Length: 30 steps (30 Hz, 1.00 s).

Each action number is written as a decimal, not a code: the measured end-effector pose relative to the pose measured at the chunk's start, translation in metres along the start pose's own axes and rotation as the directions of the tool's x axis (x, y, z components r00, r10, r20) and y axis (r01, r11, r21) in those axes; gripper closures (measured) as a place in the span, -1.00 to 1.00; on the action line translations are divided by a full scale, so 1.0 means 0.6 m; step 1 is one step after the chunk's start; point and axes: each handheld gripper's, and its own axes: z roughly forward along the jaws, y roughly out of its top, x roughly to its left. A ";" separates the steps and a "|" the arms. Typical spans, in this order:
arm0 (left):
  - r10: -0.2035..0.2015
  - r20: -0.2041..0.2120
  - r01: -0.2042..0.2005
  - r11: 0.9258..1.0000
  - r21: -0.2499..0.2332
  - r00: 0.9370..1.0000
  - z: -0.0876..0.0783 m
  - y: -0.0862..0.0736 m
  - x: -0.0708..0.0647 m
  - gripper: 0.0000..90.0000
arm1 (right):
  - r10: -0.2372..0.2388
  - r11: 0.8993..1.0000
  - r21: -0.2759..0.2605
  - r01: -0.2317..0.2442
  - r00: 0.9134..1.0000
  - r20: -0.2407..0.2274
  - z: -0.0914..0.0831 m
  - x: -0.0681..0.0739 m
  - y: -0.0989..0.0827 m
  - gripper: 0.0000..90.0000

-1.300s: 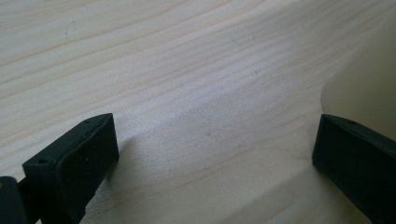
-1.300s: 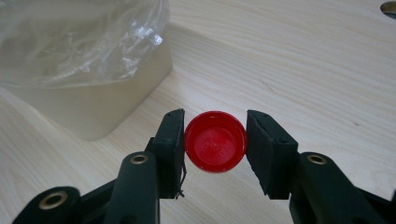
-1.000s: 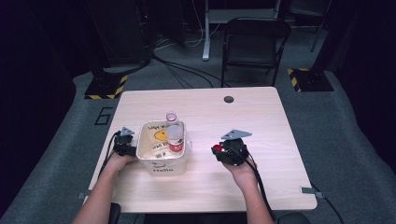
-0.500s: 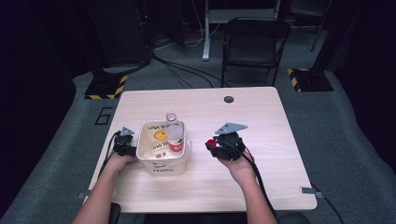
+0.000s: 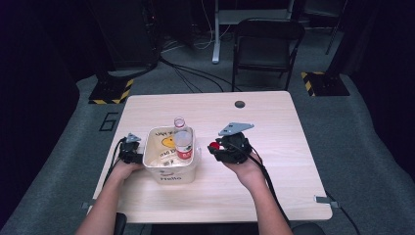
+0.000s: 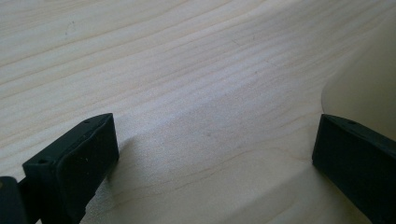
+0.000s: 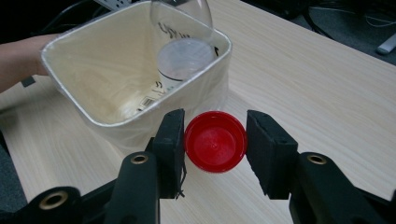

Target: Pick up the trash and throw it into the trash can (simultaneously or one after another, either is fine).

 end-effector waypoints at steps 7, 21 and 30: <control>0.000 0.000 0.000 1.000 0.000 1.000 0.000 0.000 0.000 -1.00 | -0.030 1.000 -0.010 0.030 0.999 -0.034 -0.001 0.016 0.019 0.28; 0.000 0.000 0.000 1.000 0.000 1.000 0.000 0.000 0.000 -1.00 | -0.076 0.997 -0.018 0.075 0.992 -0.100 0.012 0.044 0.045 0.28; -0.001 0.001 0.001 1.000 0.001 1.000 0.000 0.000 0.000 -1.00 | -0.100 0.995 -0.025 0.097 0.985 -0.141 0.031 0.065 0.052 0.28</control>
